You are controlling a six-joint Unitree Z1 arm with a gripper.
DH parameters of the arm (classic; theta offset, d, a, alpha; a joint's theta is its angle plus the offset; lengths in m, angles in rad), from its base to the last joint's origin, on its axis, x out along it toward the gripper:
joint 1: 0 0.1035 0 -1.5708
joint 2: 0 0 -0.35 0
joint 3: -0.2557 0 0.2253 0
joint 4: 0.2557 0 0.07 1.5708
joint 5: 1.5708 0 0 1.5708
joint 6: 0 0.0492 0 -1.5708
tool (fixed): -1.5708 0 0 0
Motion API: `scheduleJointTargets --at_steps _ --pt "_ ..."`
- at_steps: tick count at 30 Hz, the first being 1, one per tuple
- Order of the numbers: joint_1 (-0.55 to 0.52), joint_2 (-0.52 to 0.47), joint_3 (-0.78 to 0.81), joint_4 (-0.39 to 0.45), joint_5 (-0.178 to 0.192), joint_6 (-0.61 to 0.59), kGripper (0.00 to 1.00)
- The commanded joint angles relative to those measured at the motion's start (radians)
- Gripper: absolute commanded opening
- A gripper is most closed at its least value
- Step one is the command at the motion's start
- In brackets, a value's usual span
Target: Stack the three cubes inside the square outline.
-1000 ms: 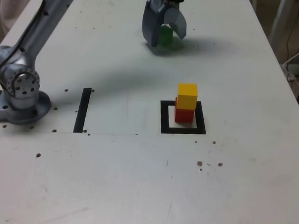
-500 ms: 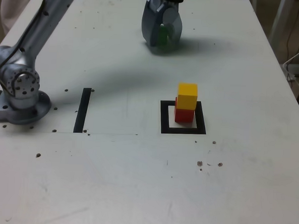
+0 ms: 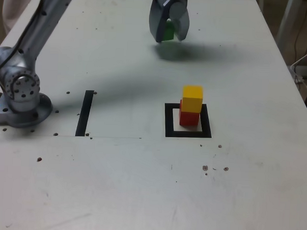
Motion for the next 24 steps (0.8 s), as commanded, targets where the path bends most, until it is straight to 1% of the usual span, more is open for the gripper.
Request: scheduleJointTargets --at_steps 1,4,7,14,18,24 --pt "-0.022 -0.037 0.021 0.008 0.002 0.003 0.28" --pt "-0.058 -0.082 0.054 0.008 0.001 0.004 0.28" --pt "-0.102 -0.128 0.089 0.009 -0.008 0.004 0.28" --pt "-0.244 -0.226 0.158 0.016 -0.063 -0.024 0.28" --pt "-0.333 -0.256 0.185 0.02 -0.084 -0.066 0.28" --pt "-0.463 -0.283 0.219 0.023 -0.098 -0.135 0.28"
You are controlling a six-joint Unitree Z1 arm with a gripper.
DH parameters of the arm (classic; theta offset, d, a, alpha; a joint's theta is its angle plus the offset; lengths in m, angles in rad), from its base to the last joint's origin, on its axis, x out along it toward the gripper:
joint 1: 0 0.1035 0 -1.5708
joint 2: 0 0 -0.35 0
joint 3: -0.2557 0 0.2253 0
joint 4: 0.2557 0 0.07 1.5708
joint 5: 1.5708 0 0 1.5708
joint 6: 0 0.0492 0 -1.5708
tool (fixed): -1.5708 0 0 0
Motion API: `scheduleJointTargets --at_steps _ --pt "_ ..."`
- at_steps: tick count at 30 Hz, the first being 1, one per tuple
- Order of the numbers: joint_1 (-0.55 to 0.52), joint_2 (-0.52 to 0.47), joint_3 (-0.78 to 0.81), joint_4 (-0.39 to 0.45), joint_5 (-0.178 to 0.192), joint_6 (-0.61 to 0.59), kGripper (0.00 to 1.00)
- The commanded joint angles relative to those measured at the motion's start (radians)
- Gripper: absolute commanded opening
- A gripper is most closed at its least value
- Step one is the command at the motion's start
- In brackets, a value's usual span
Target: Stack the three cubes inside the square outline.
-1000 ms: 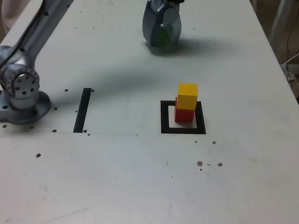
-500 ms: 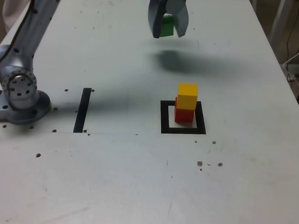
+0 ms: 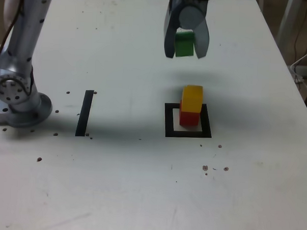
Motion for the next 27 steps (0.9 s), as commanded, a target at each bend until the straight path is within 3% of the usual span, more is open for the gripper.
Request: scheduleJointTargets --at_steps 1,12,27 --pt "-0.053 -0.016 0.016 0.015 -0.006 -0.027 0.28" --pt "-0.199 -0.018 0.024 0.018 -0.02 -0.103 0.28" --pt "-0.272 0.025 -0.001 0.015 -0.015 -0.141 0.28"
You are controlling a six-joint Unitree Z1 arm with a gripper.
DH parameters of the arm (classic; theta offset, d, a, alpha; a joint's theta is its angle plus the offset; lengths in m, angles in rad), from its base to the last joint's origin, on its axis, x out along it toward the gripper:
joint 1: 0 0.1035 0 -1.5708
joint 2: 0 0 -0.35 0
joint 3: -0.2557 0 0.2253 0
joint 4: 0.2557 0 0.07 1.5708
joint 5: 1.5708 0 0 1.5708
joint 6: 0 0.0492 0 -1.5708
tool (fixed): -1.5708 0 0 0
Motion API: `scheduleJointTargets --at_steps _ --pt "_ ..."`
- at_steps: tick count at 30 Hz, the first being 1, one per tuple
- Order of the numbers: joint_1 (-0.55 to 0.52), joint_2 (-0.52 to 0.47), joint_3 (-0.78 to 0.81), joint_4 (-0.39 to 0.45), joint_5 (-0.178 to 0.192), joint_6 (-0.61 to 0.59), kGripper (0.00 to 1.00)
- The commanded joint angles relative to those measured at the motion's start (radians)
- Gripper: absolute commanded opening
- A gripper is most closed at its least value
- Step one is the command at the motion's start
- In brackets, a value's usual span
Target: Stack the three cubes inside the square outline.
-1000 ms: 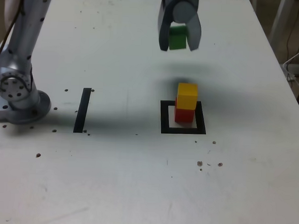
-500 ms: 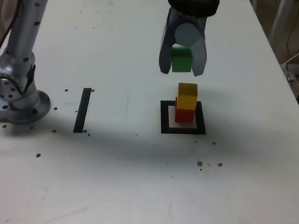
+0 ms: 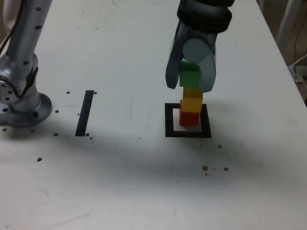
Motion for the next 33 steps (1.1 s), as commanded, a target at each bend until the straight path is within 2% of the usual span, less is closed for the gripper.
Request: scheduleJointTargets --at_steps 1,33 --pt "-0.004 0.009 -0.008 0.013 0.003 -0.004 0.28" --pt "-0.045 0.024 -0.012 0.003 0.003 -0.029 0.29"
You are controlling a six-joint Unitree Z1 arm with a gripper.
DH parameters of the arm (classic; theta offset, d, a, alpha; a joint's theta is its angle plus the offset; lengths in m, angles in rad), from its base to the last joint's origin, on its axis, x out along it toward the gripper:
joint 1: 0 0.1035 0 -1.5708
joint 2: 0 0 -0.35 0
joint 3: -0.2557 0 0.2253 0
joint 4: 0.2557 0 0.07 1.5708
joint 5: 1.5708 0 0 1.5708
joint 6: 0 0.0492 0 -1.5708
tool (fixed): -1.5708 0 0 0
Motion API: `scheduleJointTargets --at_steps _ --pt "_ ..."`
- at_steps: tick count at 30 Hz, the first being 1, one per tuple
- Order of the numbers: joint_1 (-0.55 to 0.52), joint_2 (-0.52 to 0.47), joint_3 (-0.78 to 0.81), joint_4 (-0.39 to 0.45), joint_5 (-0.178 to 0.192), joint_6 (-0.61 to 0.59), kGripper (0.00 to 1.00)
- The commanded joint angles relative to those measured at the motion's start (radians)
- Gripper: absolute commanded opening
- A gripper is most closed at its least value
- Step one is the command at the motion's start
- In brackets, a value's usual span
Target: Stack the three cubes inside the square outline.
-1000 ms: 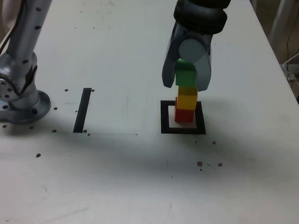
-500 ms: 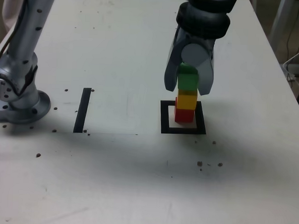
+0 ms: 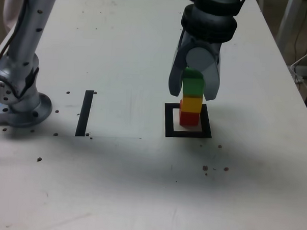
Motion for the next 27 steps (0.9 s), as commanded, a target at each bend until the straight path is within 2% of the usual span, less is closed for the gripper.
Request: scheduleJointTargets --at_steps 1,6,11,14,17,19,21,27 --pt "-0.002 0.004 0.003 0.008 -0.001 -0.002 0.29" --pt "-0.002 0.004 0.01 0.002 0.0 -0.002 0.3" --pt "-0.002 0.004 0.017 -0.001 -0.003 -0.002 0.37" --pt "-0.003 0.004 0.022 -0.004 -0.006 -0.001 0.51" --pt "-0.004 0.004 0.025 -0.01 -0.007 0.001 0.79" --pt "-0.005 0.003 0.026 -0.014 -0.007 0.003 0.92" --pt "-0.005 0.003 0.027 -0.016 -0.006 0.003 0.97" --pt "-0.005 0.001 0.029 -0.021 -0.005 0.003 0.99"
